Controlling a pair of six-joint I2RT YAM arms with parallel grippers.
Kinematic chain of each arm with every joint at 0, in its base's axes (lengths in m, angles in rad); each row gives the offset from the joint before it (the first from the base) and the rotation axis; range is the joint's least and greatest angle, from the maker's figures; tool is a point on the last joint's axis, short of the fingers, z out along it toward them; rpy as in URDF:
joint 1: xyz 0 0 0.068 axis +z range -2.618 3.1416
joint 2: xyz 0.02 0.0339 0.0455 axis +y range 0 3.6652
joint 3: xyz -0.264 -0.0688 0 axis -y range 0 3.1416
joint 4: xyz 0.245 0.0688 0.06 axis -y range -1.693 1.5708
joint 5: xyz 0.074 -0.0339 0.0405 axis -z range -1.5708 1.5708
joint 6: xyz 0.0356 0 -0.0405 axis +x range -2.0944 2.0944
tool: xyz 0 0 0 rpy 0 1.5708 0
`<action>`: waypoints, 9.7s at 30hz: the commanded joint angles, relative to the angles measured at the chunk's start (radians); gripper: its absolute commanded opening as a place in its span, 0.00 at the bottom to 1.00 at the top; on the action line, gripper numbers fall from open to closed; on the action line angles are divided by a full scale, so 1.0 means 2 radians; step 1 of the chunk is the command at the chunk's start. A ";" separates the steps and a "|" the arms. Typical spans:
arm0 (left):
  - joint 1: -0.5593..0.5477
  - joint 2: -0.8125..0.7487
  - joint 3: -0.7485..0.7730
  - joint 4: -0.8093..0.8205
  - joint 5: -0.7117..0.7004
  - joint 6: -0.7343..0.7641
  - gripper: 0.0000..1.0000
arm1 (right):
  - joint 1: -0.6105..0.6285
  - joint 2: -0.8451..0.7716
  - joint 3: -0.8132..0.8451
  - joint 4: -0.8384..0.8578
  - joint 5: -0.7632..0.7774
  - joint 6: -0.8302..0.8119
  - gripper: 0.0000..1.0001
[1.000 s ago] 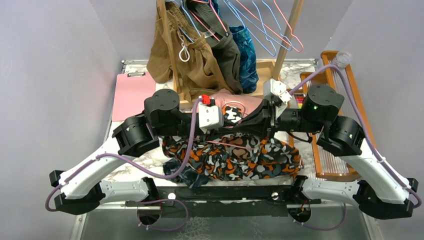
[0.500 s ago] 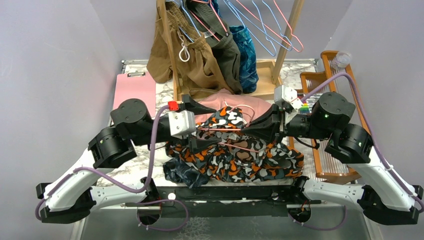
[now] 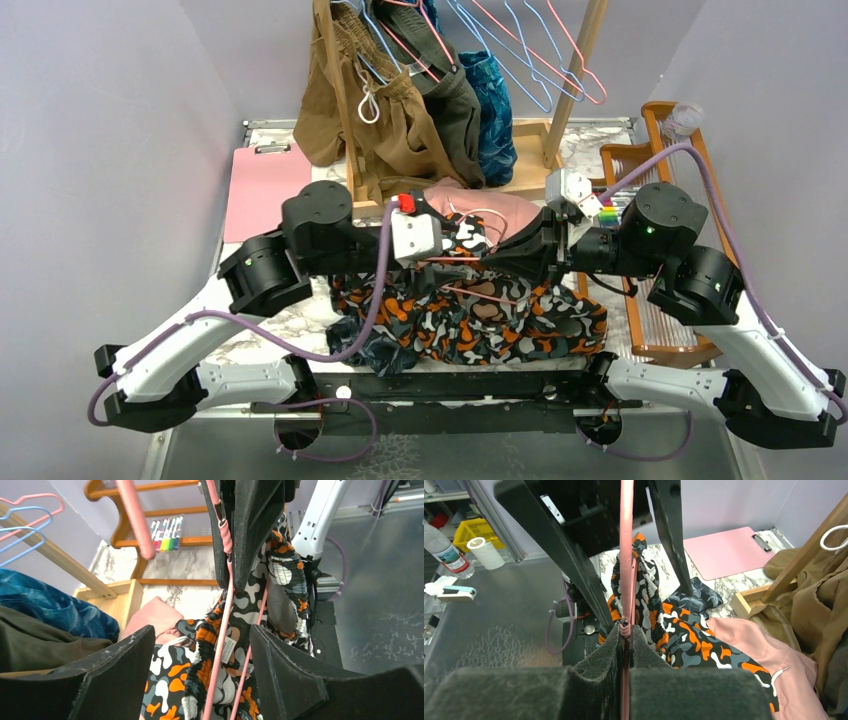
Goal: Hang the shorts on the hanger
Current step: Hang the shorts on the hanger.
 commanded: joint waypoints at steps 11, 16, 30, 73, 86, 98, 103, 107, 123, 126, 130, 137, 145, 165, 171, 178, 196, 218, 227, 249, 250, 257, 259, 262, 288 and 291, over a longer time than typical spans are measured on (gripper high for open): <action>-0.002 0.025 0.009 0.002 0.012 0.028 0.00 | 0.003 0.004 0.027 0.012 -0.021 -0.004 0.01; -0.002 -0.001 -0.008 0.033 -0.054 0.020 0.00 | 0.003 -0.003 0.029 0.001 0.034 0.000 0.50; -0.002 -0.066 -0.002 0.010 -0.073 0.013 0.00 | 0.003 -0.077 0.008 -0.010 0.197 -0.019 0.58; -0.002 -0.068 0.005 0.007 -0.064 0.001 0.00 | 0.003 -0.090 -0.020 -0.011 0.250 -0.007 0.01; -0.002 -0.071 0.012 0.005 -0.036 0.001 0.00 | 0.003 -0.047 0.027 -0.091 0.458 0.071 0.01; -0.002 -0.039 0.095 -0.012 -0.059 0.034 0.00 | 0.003 -0.045 0.089 -0.072 0.351 0.037 0.63; -0.003 0.016 0.230 -0.026 -0.048 0.055 0.00 | 0.003 -0.051 0.135 0.019 0.219 -0.003 0.70; -0.011 0.041 0.288 -0.020 -0.043 0.061 0.00 | 0.003 -0.041 0.178 0.087 0.141 -0.001 0.72; -0.010 0.036 0.132 -0.040 0.030 0.026 0.00 | 0.003 0.035 0.174 -0.013 -0.003 -0.014 0.71; -0.010 0.046 0.134 -0.040 0.041 0.028 0.00 | 0.003 0.046 0.154 -0.010 -0.015 -0.013 0.69; -0.011 0.053 0.132 -0.040 0.047 0.032 0.00 | 0.003 0.061 0.140 -0.015 -0.017 -0.019 0.64; -0.010 0.040 0.124 -0.040 0.027 0.042 0.00 | 0.003 0.035 0.106 -0.020 0.041 -0.025 0.63; -0.011 0.012 0.109 -0.040 -0.002 0.052 0.00 | 0.003 -0.018 0.065 -0.060 0.100 -0.019 0.55; -0.010 -0.034 0.100 -0.028 -0.029 0.035 0.00 | 0.003 -0.063 0.061 -0.111 0.137 -0.002 0.34; -0.010 -0.029 0.089 -0.028 -0.015 0.032 0.00 | 0.003 -0.044 0.098 -0.063 0.087 0.019 0.65; -0.010 0.001 0.090 -0.024 0.024 0.024 0.00 | 0.003 0.015 0.124 -0.011 0.029 0.026 0.67; -0.011 0.026 0.082 -0.015 0.056 0.027 0.00 | 0.003 0.042 0.059 0.072 -0.017 0.059 0.38; -0.011 0.024 0.081 -0.006 0.040 0.026 0.00 | 0.003 0.050 0.043 0.084 -0.038 0.071 0.01; -0.010 -0.037 0.044 -0.006 -0.024 0.021 0.65 | 0.003 0.008 0.041 0.068 0.017 0.056 0.01; -0.011 -0.099 -0.020 0.004 -0.158 0.021 0.13 | 0.003 -0.014 0.076 0.035 0.043 0.048 0.01; -0.011 -0.102 -0.020 0.004 -0.163 0.021 0.11 | 0.003 -0.015 0.078 0.034 0.044 0.047 0.01; -0.010 -0.116 -0.012 0.000 -0.192 0.020 0.05 | 0.003 -0.018 0.083 0.031 0.050 0.045 0.01; -0.011 -0.117 -0.009 0.000 -0.192 0.018 0.20 | 0.002 -0.018 0.084 0.032 0.050 0.045 0.01; -0.010 -0.118 -0.008 -0.001 -0.185 0.018 0.60 | 0.003 -0.017 0.087 0.032 0.047 0.046 0.01; -0.011 -0.182 -0.086 -0.028 -0.244 -0.003 0.20 | 0.002 -0.028 0.090 0.035 0.048 0.047 0.01; -0.011 -0.184 -0.091 -0.029 -0.245 -0.003 0.09 | 0.003 -0.029 0.088 0.036 0.049 0.047 0.01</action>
